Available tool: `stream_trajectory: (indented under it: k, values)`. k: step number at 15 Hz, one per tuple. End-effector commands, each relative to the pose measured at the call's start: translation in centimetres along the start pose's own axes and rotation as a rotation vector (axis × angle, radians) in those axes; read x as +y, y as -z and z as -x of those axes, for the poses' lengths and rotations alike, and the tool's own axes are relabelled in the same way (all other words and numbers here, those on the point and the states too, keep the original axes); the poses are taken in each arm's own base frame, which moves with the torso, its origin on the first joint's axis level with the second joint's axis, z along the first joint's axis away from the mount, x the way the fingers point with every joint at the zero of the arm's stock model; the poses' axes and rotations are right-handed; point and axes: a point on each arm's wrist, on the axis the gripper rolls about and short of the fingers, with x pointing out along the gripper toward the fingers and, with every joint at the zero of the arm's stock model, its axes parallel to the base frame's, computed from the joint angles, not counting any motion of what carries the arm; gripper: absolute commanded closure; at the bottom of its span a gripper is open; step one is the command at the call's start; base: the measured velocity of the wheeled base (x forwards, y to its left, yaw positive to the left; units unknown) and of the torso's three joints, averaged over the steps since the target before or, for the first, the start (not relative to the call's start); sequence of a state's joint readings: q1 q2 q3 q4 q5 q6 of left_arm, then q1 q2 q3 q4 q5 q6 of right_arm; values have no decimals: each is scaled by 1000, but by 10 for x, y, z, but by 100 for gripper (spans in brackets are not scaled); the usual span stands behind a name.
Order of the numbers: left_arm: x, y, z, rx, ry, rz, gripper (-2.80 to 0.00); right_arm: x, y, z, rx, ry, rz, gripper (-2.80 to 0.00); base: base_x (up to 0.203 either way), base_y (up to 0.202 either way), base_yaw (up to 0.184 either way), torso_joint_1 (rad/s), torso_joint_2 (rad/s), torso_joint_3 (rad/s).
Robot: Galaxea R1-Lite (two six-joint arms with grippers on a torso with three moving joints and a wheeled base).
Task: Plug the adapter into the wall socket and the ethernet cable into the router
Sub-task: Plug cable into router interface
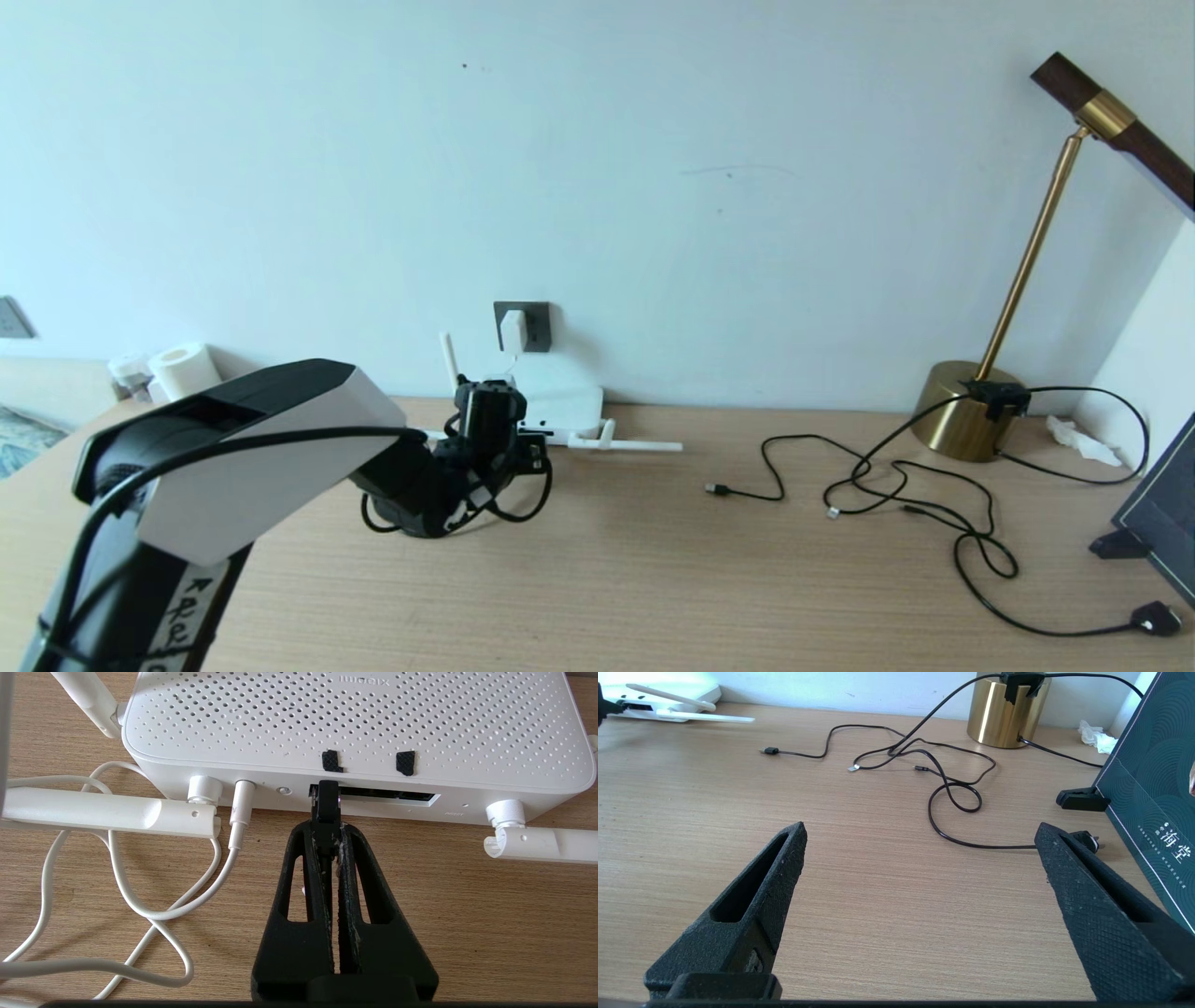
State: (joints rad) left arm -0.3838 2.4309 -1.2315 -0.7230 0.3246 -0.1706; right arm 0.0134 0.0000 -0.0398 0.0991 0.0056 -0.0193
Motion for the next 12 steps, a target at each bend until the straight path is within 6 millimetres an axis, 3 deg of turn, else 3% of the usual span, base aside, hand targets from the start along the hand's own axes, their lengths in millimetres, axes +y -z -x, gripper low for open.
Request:
stream_trajectory:
  k: [1,12]
  values:
    - [0,1,-1,1,-4,1,0,0,0,0,2,0,1,-280,0,0,0,0,0,0]
    - [3,2,-4,9,-12,1,0,0,0,0,1,-1,1,-280,0,0,0,0,0,0]
